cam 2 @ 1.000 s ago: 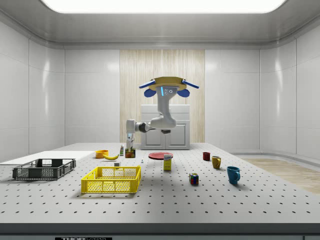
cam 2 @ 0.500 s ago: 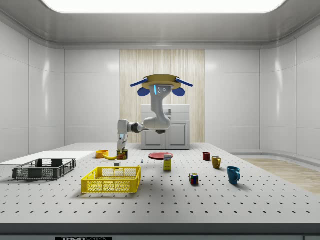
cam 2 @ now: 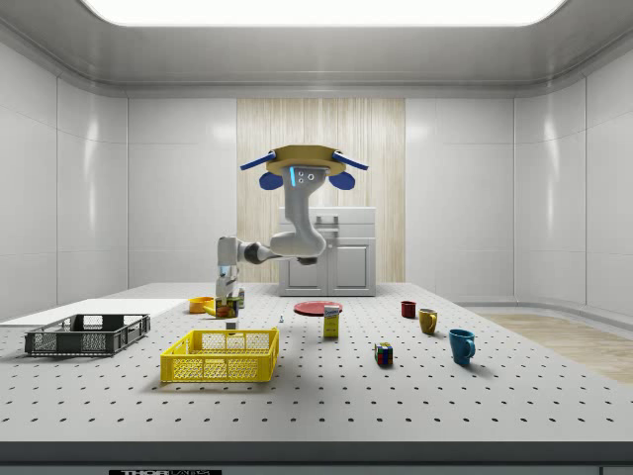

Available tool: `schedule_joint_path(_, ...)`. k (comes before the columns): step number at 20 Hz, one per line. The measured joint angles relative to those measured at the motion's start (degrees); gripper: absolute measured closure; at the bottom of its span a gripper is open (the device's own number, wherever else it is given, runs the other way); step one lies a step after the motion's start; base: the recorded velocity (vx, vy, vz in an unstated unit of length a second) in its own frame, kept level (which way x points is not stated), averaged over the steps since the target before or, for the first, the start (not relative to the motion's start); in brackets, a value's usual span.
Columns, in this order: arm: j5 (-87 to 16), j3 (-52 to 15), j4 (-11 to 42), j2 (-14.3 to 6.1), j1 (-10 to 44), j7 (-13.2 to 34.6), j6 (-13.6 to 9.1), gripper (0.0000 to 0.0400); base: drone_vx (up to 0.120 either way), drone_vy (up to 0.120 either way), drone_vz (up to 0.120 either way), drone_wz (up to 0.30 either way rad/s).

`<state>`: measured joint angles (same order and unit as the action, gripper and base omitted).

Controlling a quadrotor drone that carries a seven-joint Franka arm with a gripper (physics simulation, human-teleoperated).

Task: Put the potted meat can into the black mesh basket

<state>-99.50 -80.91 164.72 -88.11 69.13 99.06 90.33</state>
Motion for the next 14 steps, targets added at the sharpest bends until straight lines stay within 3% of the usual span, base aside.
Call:
schedule_joint_path(5,0.07,-0.03,-0.01,-0.19,0.03,0.03,0.18,0.0108,0.12,0.072,0.0,0.0)
schedule_joint_path(14,0.19,-0.07,-0.01,-0.49,0.08,0.07,0.46,0.0108,0.12,0.0,0.0,0.0)
